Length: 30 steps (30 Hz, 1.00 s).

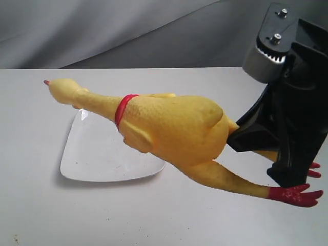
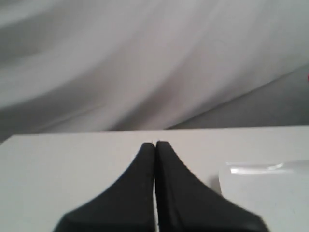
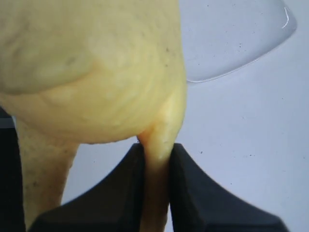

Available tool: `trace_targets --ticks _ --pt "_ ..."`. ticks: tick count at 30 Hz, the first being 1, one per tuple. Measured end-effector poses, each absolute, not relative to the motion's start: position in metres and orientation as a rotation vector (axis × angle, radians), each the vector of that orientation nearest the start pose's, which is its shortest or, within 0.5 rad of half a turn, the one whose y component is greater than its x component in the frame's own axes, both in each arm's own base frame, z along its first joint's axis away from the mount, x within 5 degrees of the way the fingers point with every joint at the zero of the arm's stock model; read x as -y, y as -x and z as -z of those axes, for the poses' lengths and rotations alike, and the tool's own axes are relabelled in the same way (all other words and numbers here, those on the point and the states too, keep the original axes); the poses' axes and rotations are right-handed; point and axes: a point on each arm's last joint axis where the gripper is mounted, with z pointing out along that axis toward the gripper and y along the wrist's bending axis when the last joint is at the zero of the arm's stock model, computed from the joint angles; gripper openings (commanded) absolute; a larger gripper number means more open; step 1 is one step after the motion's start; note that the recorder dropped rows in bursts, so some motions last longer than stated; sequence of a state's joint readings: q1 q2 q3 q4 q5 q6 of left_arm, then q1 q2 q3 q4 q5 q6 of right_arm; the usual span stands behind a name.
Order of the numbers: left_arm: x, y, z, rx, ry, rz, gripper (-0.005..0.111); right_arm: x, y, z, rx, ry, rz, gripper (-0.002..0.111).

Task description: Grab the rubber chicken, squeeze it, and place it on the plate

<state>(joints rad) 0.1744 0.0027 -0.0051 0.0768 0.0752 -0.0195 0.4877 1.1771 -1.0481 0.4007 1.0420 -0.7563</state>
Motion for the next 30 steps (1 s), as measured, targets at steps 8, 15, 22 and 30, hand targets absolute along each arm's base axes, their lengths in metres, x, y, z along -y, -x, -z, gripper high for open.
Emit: trace_targets --ticks 8,15,22,30 --pt "-0.008 -0.053 -0.228 -1.331 0.072 -0.182 0.000 -0.137 -0.181 -0.335 -2.158 1.315 -0.526 0.000" --pt "-0.004 -0.044 -0.252 -1.023 0.243 0.200 0.010 -0.138 -0.181 -0.335 -2.153 1.308 -0.546 0.000" --pt "0.040 -0.036 -0.258 -0.924 -0.364 0.176 0.066 -0.139 -0.181 -0.336 -2.145 1.309 -0.546 0.000" --pt "0.066 -0.051 -0.286 -1.006 -0.750 0.389 0.066 -0.141 -0.180 -0.337 -2.142 1.284 -0.600 0.000"
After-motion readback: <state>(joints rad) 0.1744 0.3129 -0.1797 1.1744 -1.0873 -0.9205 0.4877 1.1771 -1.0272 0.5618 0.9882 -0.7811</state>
